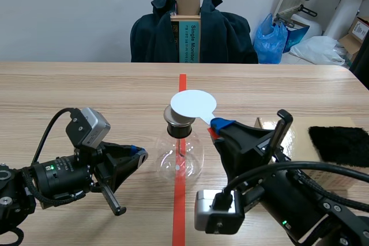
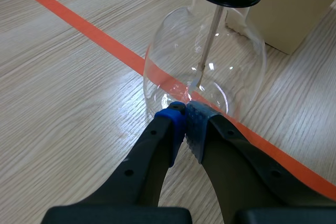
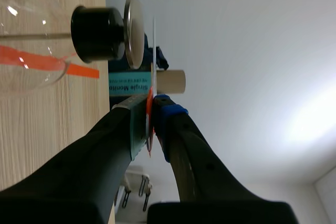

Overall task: Do the electroscope experiment.
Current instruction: 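Move the plate toward and away from the electroscope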

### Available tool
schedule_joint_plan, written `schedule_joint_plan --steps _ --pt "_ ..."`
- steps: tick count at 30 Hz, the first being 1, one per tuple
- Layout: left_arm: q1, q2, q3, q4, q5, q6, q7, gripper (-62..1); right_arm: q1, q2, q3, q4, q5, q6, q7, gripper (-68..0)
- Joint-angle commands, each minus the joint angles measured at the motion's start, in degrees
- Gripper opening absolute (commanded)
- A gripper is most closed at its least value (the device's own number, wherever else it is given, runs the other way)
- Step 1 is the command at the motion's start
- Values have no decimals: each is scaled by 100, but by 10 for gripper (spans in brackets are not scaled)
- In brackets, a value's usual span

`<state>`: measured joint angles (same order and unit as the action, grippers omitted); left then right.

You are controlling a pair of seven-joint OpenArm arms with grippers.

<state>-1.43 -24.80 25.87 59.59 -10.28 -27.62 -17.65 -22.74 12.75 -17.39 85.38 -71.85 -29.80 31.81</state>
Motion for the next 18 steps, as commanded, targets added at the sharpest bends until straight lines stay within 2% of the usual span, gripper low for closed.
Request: schedule_joint_plan --steps 1,10,18 --pt "0 2 -11 114 -55 -13 -76 -592 68 26 7 26 20 -87 98 -668" --pt "0 2 -11 114 -55 -13 -76 -592 68 26 7 26 20 -87 496 -668" --pt "0 2 -11 114 -55 -13 -76 -592 68 26 7 26 20 -87 544 -668"
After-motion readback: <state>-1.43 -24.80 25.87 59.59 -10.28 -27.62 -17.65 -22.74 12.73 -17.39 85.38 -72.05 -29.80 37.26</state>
